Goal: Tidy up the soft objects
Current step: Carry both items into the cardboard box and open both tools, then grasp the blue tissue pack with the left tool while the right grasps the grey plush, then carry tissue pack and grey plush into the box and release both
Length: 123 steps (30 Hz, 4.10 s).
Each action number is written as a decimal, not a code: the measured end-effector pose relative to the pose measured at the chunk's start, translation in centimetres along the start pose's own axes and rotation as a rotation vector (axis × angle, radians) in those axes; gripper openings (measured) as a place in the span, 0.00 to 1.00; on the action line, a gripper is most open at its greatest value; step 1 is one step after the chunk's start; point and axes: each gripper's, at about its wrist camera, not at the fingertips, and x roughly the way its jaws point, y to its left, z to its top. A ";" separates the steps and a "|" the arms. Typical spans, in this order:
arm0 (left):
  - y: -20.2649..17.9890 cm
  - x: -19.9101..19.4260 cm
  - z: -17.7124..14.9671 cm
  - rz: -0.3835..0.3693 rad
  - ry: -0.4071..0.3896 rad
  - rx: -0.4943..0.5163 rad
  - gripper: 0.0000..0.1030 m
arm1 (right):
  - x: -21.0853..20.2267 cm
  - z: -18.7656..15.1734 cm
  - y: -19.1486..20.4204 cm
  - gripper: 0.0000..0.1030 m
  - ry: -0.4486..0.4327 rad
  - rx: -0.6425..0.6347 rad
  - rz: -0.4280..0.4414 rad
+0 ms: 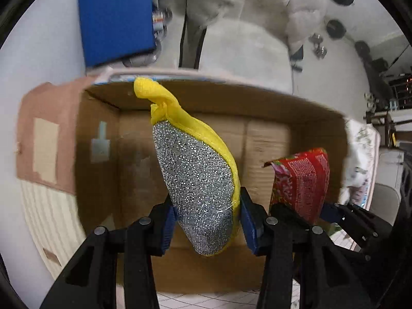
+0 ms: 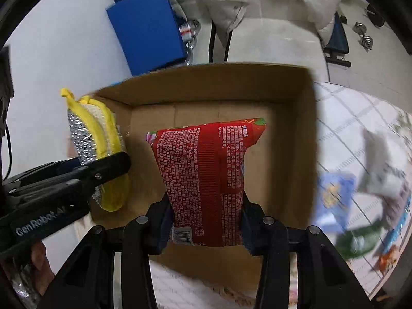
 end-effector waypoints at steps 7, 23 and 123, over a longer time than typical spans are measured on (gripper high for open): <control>1.6 5.6 3.3 -0.016 0.117 0.031 0.40 | 7.1 4.0 0.4 0.45 0.069 0.027 -0.058; 3.6 3.9 1.5 0.024 0.097 0.008 0.80 | 8.2 4.9 2.0 0.91 0.092 -0.004 -0.150; -14.6 -5.4 -7.8 0.054 -0.053 0.178 0.15 | -15.2 -10.6 -11.1 0.41 -0.117 0.039 0.021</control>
